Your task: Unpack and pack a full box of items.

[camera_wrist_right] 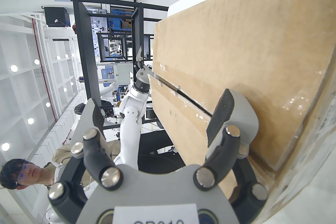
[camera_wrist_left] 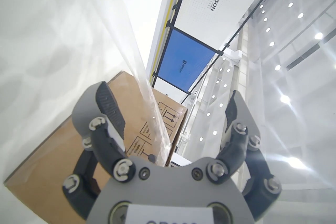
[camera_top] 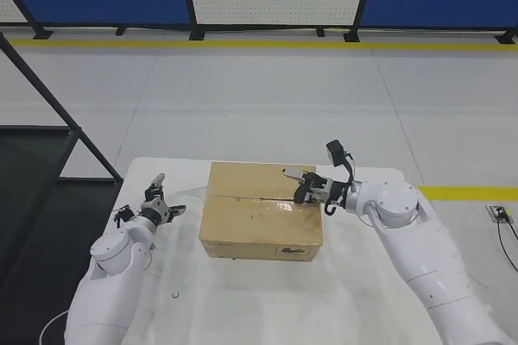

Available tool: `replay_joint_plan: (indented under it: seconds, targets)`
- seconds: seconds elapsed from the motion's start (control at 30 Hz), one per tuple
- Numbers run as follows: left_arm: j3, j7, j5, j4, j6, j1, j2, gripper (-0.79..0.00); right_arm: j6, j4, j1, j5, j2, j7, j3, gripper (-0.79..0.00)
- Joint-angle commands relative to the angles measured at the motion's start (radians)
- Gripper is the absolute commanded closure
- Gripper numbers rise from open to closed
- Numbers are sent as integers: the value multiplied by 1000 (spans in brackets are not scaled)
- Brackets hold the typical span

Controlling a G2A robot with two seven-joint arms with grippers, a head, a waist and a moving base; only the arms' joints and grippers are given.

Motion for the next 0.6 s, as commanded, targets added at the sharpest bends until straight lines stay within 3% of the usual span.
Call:
replay_joint_plan:
  seconds: [0.0,0.3,0.57]
  targets:
    - [20,-6,7,49,8,-38,-3,-785,1,-7,-6,-2,2,-2,4,-785]
    - [81,-50,-23,297,-15,-220,-25,-785,17,-60,-51,-10,15,-15,31,-785]
    - [73,-155,-114,377,-168,-264,-37,-785,40,-97,-71,-14,22,-24,40,-785]
